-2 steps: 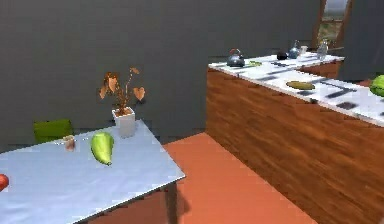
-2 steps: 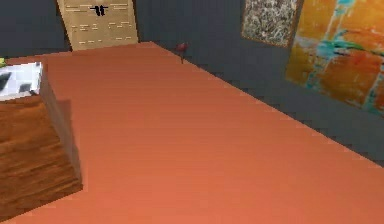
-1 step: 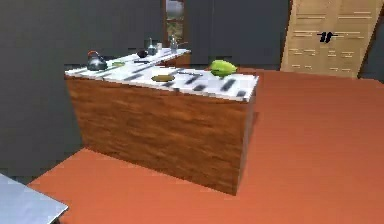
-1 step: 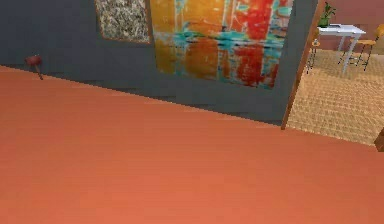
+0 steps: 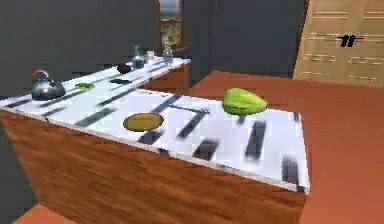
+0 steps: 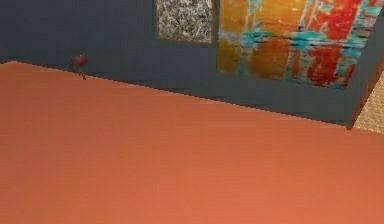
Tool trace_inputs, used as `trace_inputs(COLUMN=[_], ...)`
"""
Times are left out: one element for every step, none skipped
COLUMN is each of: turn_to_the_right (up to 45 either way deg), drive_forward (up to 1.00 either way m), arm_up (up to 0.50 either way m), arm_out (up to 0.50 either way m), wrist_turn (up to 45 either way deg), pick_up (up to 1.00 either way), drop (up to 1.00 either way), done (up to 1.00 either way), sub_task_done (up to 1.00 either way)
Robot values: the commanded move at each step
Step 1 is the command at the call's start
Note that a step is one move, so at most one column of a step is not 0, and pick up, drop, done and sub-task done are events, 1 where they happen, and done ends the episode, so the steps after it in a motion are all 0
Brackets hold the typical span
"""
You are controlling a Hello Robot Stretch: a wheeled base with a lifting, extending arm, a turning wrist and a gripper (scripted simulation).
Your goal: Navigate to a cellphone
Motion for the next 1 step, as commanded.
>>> trace_inputs(turn_to_the_right=[-39.0], drive_forward=[0.0], arm_up=[0.0], arm_out=[0.0], wrist_turn=[0.0], pick_up=[0.0], drop=[0.0], done=[0.0], sub_task_done=[0.0])
